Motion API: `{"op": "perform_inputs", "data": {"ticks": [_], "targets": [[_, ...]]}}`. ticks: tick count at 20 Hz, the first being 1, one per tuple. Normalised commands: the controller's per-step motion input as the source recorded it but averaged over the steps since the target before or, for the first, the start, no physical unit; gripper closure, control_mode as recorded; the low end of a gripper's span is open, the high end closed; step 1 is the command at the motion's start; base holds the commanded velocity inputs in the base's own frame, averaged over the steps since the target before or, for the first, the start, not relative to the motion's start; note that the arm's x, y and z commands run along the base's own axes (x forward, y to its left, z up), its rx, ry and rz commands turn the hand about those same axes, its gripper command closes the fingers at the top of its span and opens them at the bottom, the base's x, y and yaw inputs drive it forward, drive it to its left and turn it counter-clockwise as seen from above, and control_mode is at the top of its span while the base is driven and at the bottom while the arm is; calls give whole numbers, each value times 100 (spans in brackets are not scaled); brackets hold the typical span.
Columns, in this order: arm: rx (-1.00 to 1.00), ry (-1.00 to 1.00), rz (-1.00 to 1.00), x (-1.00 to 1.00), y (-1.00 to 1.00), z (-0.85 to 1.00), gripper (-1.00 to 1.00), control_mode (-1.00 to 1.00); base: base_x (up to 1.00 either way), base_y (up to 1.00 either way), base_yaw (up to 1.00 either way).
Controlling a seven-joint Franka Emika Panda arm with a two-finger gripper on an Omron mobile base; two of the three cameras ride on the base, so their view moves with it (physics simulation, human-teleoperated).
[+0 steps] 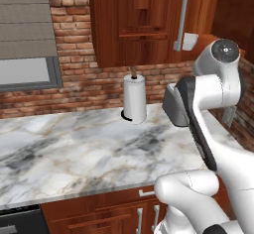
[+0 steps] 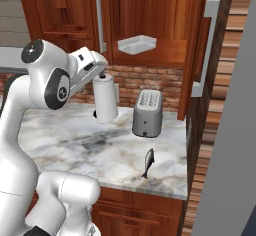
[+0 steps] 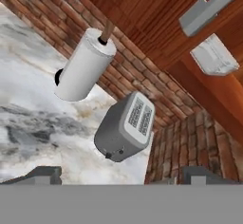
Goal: Retrieve the tupperware from the cabinet, then place the raw meat into the tupperware to avoid contamination.
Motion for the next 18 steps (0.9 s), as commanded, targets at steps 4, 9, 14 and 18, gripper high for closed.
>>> {"op": "perform_inputs", "data": {"ticks": [4, 9, 14, 18], "targets": [[29, -13, 5, -2, 25, 24, -100, -100, 0, 0, 0], [24, -16, 0, 1, 14, 52, -100, -100, 0, 0, 0], [21, -18, 0, 4, 11, 49, -100, -100, 0, 0, 0], [12, -14, 0, 15, 0, 48, -100, -100, 0, 0, 0]]}}
